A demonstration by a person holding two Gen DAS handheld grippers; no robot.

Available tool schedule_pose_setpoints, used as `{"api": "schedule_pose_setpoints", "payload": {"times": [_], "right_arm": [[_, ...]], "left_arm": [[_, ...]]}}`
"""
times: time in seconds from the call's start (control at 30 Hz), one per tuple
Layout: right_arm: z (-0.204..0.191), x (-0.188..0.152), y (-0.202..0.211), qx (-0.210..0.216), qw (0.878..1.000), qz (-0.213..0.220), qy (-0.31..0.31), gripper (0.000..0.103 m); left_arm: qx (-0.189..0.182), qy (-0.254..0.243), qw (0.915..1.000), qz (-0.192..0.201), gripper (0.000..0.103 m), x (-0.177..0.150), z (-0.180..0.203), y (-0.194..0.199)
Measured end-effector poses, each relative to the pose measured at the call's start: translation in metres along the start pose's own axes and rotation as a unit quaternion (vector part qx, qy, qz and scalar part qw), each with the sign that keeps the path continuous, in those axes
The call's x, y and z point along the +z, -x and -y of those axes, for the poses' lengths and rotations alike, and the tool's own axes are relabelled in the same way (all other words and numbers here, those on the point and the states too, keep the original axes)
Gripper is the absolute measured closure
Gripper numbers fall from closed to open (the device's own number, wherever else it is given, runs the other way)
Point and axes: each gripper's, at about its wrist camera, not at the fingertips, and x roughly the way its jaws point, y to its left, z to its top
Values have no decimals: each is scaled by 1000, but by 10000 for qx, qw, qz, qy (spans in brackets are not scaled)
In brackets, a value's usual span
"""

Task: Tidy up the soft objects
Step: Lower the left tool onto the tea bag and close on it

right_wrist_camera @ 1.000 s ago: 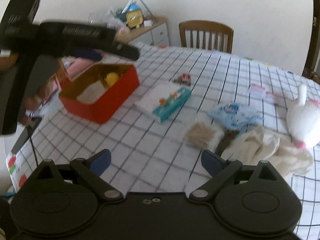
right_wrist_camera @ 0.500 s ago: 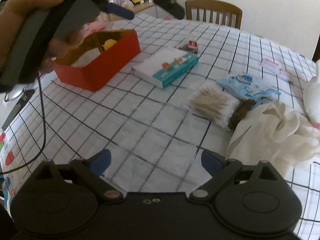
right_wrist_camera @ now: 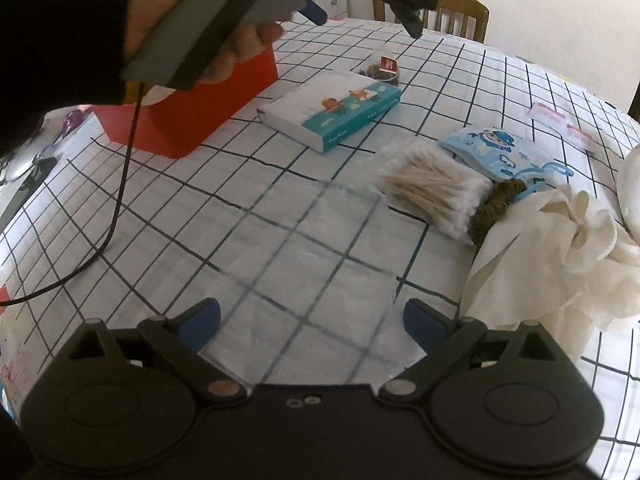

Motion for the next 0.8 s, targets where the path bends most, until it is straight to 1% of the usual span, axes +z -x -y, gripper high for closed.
{"api": "schedule_pose_setpoints", "payload": {"times": [0.17, 0.27, 0.33, 0.37, 0.57, 0.6, 0.63, 0.67, 0.7, 0.73, 0.77, 0.8], "right_arm": [[-6, 4, -5, -40, 9999, -13, 98, 2], [-15, 4, -8, -169, 9992, -66, 361, 4], [-21, 3, -9, -307, 9978, -77, 576, 8], [-21, 3, -8, -290, 9979, -70, 577, 9], [-23, 5, -4, -238, 9974, -37, 680, 26], [-23, 5, -4, -215, 9972, -22, 713, 32], [-24, 5, -2, -201, 9971, 0, 740, 38], [-25, 5, -2, -194, 9970, 16, 752, 40], [-26, 5, -1, -189, 9969, 39, 763, 47], [-26, 5, 0, -184, 9968, 57, 770, 52], [-26, 6, 0, -190, 9968, 67, 774, 54], [-26, 6, 1, -212, 9967, 91, 777, 64]], "left_arm": [[-11, 9, 9999, -128, 1, 3, -5, -24], [-12, 5, 9997, -233, 1, 4, -9, -39], [-22, 47, 9995, -316, 1, 4, -12, -48], [-8, 60, 9994, -350, 1, 5, -13, -52], [-14, 17, 9986, -532, 2, 7, -16, -74], [6, -26, 9985, -538, 4, 7, -15, -76], [54, -91, 9985, -533, 14, 6, -13, -77], [78, -148, 9983, -549, 29, 6, -12, -78], [49, -179, 9981, -589, 35, 6, -12, -80], [50, -215, 9980, -594, 38, 6, -11, -81], [53, -246, 9980, -585, 40, 6, -10, -82], [31, -248, 9980, -575, 41, 6, -10, -82]]}}
